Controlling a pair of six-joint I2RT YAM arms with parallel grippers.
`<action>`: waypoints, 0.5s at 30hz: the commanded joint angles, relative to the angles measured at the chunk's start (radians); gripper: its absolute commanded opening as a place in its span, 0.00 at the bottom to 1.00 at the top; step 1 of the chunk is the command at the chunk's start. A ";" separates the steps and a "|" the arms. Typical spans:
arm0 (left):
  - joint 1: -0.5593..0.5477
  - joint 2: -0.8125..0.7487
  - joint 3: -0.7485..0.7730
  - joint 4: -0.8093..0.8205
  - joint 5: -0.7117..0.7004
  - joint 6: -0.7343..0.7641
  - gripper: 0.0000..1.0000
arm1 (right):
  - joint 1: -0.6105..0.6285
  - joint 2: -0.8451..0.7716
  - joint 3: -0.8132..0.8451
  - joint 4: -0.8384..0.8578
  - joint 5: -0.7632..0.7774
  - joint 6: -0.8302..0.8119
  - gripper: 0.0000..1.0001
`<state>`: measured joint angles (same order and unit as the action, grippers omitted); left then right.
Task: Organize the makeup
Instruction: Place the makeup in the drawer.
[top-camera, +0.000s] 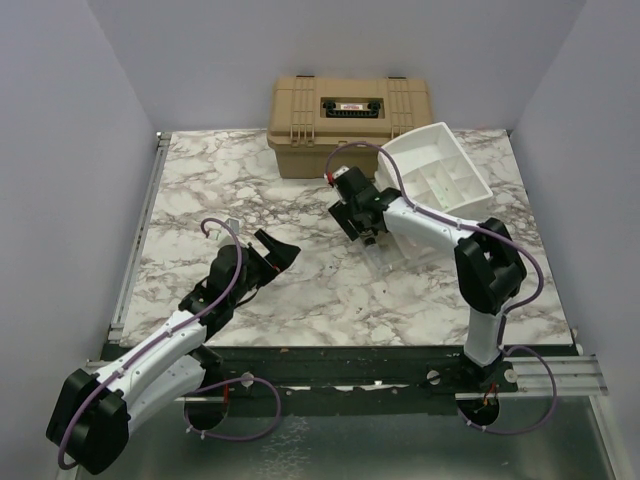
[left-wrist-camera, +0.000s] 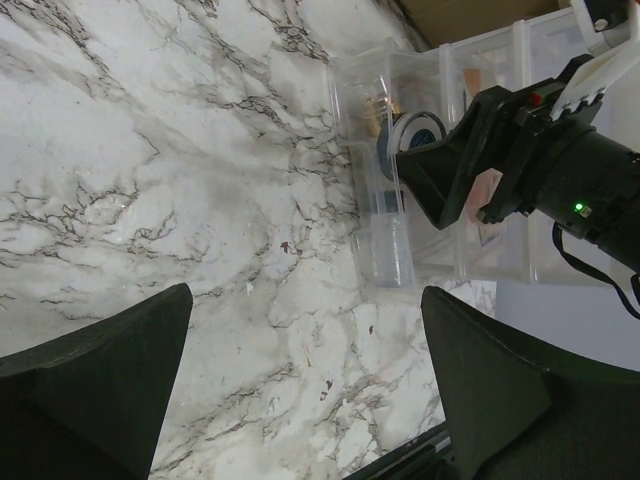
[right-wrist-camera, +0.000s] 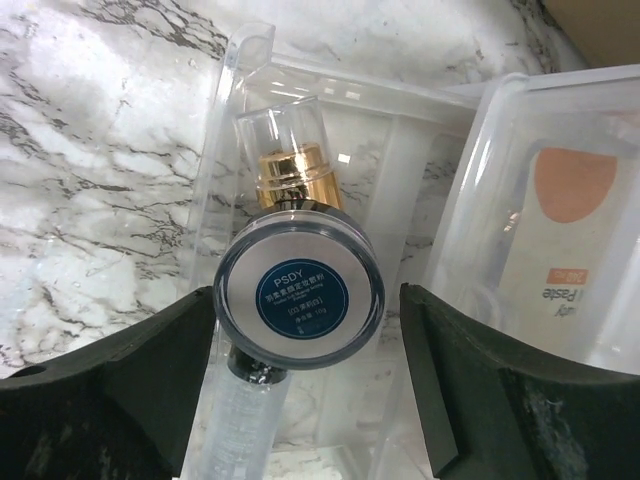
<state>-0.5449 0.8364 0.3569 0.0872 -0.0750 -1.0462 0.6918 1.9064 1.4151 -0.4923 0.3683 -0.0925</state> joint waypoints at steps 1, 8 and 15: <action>0.005 0.001 0.010 0.011 0.012 0.012 0.99 | 0.006 -0.056 0.057 -0.062 -0.129 0.037 0.79; 0.005 0.001 0.011 0.012 0.014 0.010 0.99 | 0.005 -0.052 0.065 -0.082 -0.162 0.061 0.47; 0.004 0.003 0.009 0.014 0.019 0.011 0.99 | -0.004 0.026 0.054 -0.074 -0.078 0.113 0.42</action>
<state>-0.5442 0.8368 0.3569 0.0875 -0.0746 -1.0462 0.6926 1.8729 1.4689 -0.5339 0.2443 -0.0257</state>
